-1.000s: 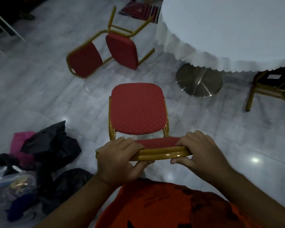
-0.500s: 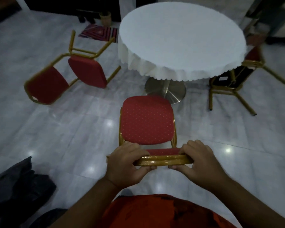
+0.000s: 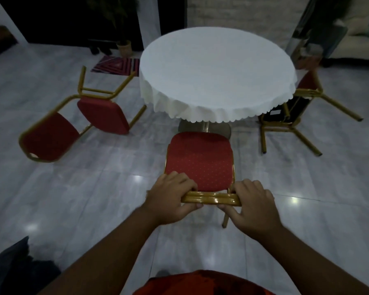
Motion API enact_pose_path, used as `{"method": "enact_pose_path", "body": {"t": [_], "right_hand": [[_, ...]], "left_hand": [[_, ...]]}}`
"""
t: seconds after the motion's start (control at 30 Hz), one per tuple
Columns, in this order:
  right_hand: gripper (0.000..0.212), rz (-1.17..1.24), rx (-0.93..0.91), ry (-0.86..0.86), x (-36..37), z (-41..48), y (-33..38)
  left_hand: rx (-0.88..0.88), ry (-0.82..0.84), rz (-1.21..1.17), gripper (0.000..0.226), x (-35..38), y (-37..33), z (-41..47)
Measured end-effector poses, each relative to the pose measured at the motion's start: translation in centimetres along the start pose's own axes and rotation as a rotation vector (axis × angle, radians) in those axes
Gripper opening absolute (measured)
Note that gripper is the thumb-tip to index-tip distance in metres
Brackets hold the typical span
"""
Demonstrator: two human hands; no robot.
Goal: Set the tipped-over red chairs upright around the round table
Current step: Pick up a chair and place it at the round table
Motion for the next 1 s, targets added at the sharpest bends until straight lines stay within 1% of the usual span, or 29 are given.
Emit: {"method": "enact_pose_path", "body": {"t": [0.1, 0.17, 0.23, 0.33, 0.4, 0.47, 0.63, 0.87, 1.0], "right_hand": [[0.051, -0.046, 0.02, -0.005, 0.0, 2.6, -0.6], [0.052, -0.05, 0.034, -0.001, 0.0, 3.7, -0.9], [0.052, -0.015, 0.039, -0.006, 0.1, 4.3, -1.0], [0.047, 0.065, 0.04, -0.028, 0.1, 4.7, -1.3], [0.04, 0.09, 0.084, -0.059, 0.1, 5.3, -1.4], [0.037, 0.089, 0.129, -0.081, 0.1, 6.1, -1.3], [0.04, 0.059, 0.144, -0.042, 0.4, 8.3, -1.3], [0.041, 0.039, 0.161, -0.04, 1.1, 10.4, -1.4], [0.042, 0.02, 0.153, -0.056, 1.3, 11.0, -1.8]], "left_hand": [[-0.096, 0.015, 0.067, 0.05, -0.2, 0.8, 2.1], [-0.189, -0.007, 0.004, 0.049, 0.0, 0.9, 2.6], [-0.234, -0.026, -0.084, 0.052, 0.2, 1.0, 2.8], [-0.228, -0.051, -0.097, 0.048, 0.3, 1.5, 3.5], [-0.255, -0.073, -0.097, 0.046, 0.1, 1.9, 4.0], [-0.282, -0.083, -0.099, 0.046, 0.0, 2.3, 4.7], [-0.281, -0.049, -0.07, 0.049, -0.2, 3.9, 6.7], [-0.238, -0.042, -0.06, 0.043, -0.3, 5.6, 8.5], [-0.237, -0.045, -0.064, 0.049, -0.3, 5.9, 9.2]]}}
Point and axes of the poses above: each hand's wrist, its own z-axis towards the middle knuckle, its own x-axis out of the palm, y = z × x, the point moved 7 cm from there along z, towards the middle knuckle
